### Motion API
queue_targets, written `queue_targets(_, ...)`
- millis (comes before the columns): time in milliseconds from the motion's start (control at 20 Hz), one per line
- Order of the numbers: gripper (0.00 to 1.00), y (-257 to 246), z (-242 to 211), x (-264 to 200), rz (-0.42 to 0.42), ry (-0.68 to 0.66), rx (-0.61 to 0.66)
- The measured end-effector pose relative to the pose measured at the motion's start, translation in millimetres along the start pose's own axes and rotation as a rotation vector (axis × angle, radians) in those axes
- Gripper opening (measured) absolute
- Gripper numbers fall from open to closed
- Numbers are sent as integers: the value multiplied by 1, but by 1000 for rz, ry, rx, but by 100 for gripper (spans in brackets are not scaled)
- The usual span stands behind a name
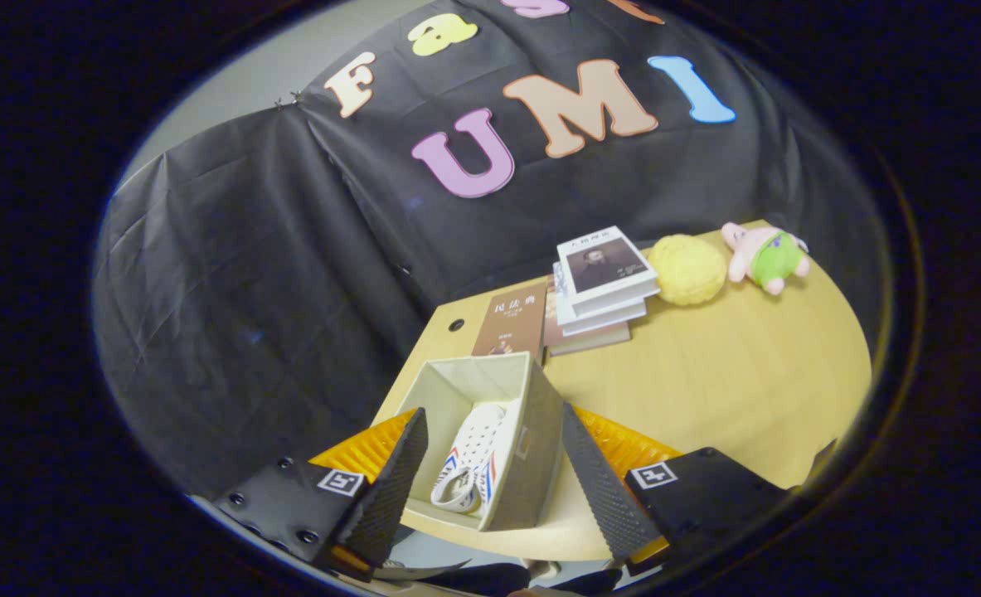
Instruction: Open the storage box then place both shoes into the box .Put the left shoe in first, then the right shoe, with the right side of both shoes facing outward in a uniform manner.
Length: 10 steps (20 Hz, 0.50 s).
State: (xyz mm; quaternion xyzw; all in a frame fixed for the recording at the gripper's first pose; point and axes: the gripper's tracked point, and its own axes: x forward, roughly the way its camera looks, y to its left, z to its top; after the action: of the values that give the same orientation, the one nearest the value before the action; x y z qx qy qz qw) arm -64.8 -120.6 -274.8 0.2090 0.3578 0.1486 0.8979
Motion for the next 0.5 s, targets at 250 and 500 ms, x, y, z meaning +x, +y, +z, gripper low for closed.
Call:
queue_targets(250, 100, -47, 45, -42, -77, -160, -98)
queue_targets(500, 100, -93, 77, -80, -175, -309, -197)
